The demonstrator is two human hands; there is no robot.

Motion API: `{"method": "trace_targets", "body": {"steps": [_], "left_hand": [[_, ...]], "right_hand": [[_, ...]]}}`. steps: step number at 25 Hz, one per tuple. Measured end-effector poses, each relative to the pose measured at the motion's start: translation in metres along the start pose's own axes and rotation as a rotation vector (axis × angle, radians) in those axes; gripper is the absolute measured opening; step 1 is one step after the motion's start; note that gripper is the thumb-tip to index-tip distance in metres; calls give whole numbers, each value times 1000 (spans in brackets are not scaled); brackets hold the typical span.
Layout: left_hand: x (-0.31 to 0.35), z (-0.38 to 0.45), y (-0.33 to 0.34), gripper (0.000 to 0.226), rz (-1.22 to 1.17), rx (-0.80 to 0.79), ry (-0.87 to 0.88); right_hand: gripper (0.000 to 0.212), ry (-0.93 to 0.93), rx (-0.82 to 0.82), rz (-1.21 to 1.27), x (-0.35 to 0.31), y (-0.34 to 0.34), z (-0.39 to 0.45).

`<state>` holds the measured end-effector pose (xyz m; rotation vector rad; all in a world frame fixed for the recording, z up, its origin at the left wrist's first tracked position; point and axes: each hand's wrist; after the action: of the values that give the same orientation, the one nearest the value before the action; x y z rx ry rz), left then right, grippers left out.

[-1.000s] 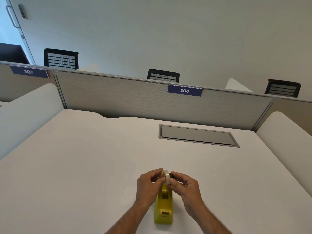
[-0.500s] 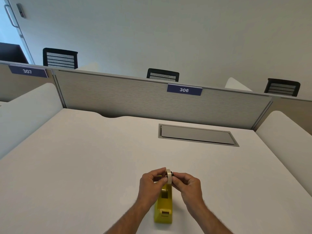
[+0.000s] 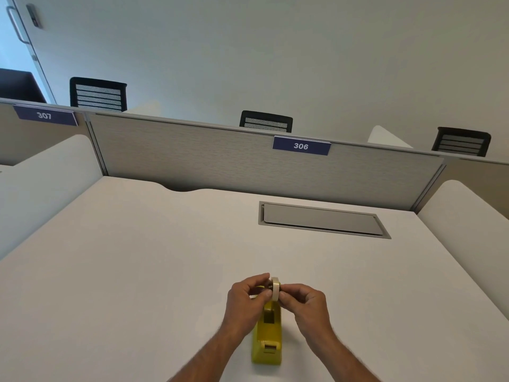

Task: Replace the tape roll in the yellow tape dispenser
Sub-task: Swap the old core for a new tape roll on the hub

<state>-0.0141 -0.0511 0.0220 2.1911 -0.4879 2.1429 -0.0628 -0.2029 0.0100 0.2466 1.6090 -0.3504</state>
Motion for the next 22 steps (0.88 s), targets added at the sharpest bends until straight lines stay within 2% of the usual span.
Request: {"method": "trace_targets", "body": {"steps": [3, 7, 14, 18, 22], "left_hand": [[-4, 2, -2, 35, 52, -8, 13], [-8, 2, -3, 32, 103, -6, 36], [-15, 0, -3, 39, 187, -34, 104], [-18, 0, -4, 53, 218, -41, 102], [-21, 1, -5, 54, 227, -31, 95]], "right_hand": [[27, -10, 6, -66, -1, -1, 1], [37, -51, -35, -277, -1, -1, 3], [29, -69, -55, -438, 2, -1, 1], [27, -106, -69, -532, 2, -1, 0], [24, -143, -75, -607, 1, 2, -1]]}}
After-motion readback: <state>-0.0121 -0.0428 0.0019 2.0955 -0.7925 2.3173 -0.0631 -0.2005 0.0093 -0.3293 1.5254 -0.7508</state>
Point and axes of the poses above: each hand's wrist, its own z-axis towards the middle knuckle, its own y-axis out of the palm, x = y × z, and after that the axes turned 1 degree about -z, right-handed
